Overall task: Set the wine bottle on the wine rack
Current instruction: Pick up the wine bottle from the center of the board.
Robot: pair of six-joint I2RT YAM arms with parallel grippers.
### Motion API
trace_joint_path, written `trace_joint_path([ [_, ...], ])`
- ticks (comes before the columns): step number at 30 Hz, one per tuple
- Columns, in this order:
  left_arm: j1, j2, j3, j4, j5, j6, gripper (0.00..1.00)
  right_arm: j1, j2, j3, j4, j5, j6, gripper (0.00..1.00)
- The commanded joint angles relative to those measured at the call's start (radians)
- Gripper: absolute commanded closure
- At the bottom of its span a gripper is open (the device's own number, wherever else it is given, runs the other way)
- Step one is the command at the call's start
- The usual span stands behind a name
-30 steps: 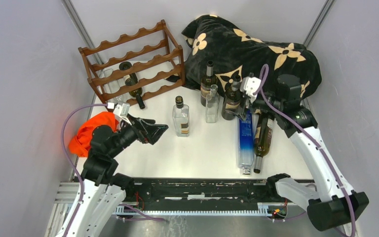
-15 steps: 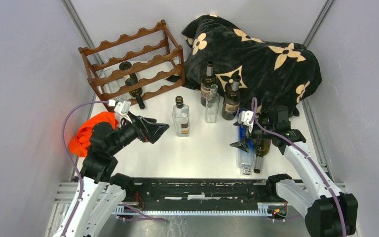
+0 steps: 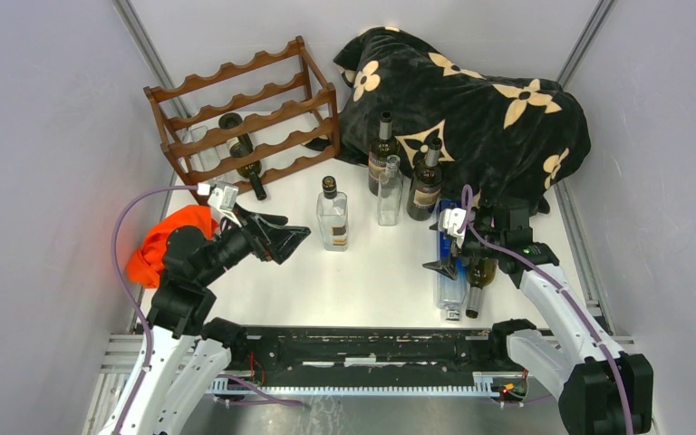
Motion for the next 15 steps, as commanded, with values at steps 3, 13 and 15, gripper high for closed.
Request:
trace_joint_path([
  [3,-0.014,-0.005,0.008,0.073,0.026,-0.058,0.02,-0.005,-0.005,0.004,0.041,0.003,-0.018,0.02],
  [13,-0.238,0.107,0.088,0.036,-0.179,-0.017,0.02,-0.005,0.009,0.004,0.034,0.015,-0.028,0.02],
  [15,-0.377,0.167,0.126,0.012,-0.310,0.012,0.02,-0.005,0.012,0.004,0.033,0.018,-0.029,0.02],
])
